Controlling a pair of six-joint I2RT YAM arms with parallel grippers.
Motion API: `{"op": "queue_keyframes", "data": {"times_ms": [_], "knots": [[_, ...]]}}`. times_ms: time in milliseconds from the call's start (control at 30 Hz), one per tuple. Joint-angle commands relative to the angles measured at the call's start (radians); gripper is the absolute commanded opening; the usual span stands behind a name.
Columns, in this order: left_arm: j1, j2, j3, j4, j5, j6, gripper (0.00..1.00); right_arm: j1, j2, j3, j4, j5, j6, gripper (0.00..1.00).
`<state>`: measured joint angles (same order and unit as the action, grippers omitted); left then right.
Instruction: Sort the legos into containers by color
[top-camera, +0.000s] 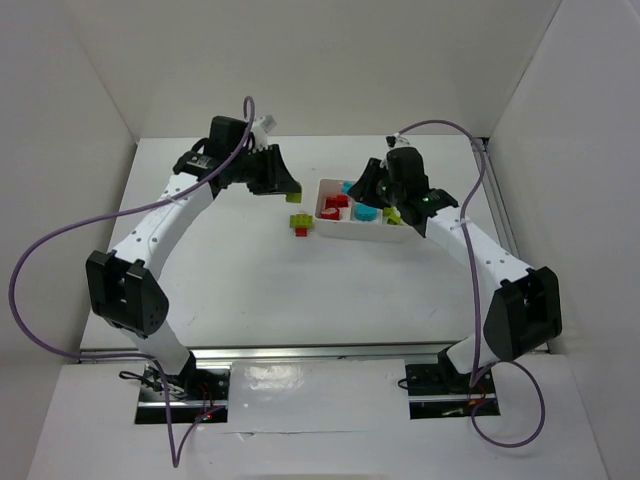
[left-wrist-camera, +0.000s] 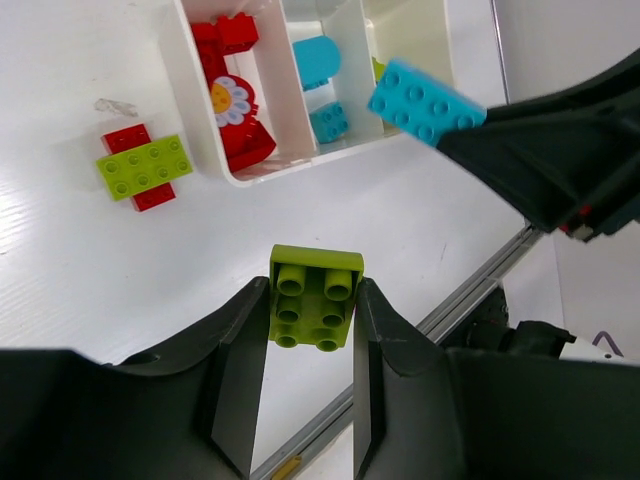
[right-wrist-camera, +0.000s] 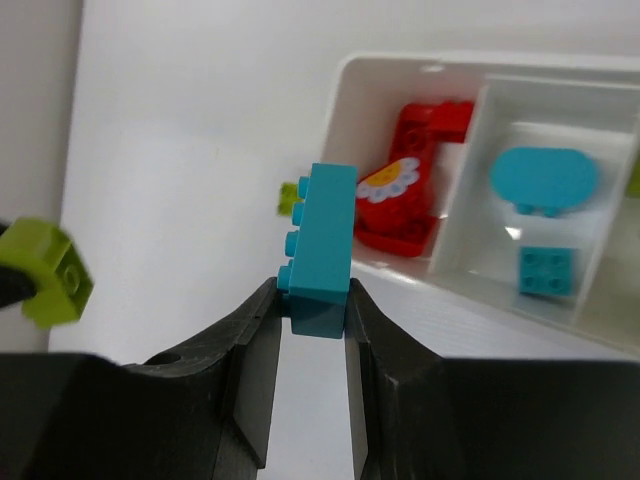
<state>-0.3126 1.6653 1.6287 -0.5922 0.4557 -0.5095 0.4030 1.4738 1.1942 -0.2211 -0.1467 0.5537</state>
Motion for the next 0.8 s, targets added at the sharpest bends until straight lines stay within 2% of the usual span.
{"op": "queue_keyframes", "data": {"times_ms": [0,67,267,367,400,433,567,667,767], "knots": [[-0.045,0.014,0.009,0.040,0.015,-0.017,0.00,-0.004,-0.024,0.051,-0.106,0.263,0.015,0.12],[-0.065,0.037,0.022,0.040,0.015,-0.017,0.00,-0.013,0.000,0.062,-0.115,0.332,0.015,0.12],[-0.111,0.117,0.103,0.031,-0.003,-0.026,0.00,-0.013,0.105,0.119,-0.115,0.389,-0.035,0.13],[-0.134,0.154,0.158,0.020,-0.003,-0.026,0.00,-0.013,0.158,0.142,-0.106,0.389,-0.064,0.18],[-0.144,0.180,0.172,0.020,-0.003,-0.035,0.00,-0.013,0.172,0.142,-0.106,0.389,-0.064,0.23],[-0.155,0.195,0.204,0.020,-0.003,-0.035,0.00,-0.013,0.195,0.157,-0.106,0.389,-0.064,0.43],[-0.177,0.267,0.284,0.011,0.006,-0.053,0.00,-0.013,0.223,0.197,-0.124,0.400,-0.073,0.74],[-0.189,0.310,0.336,0.011,0.006,-0.054,0.00,-0.024,0.194,0.209,-0.133,0.410,-0.084,0.80],[-0.207,0.373,0.400,0.011,0.028,-0.064,0.00,-0.052,0.105,0.211,-0.164,0.475,-0.075,0.80]]}}
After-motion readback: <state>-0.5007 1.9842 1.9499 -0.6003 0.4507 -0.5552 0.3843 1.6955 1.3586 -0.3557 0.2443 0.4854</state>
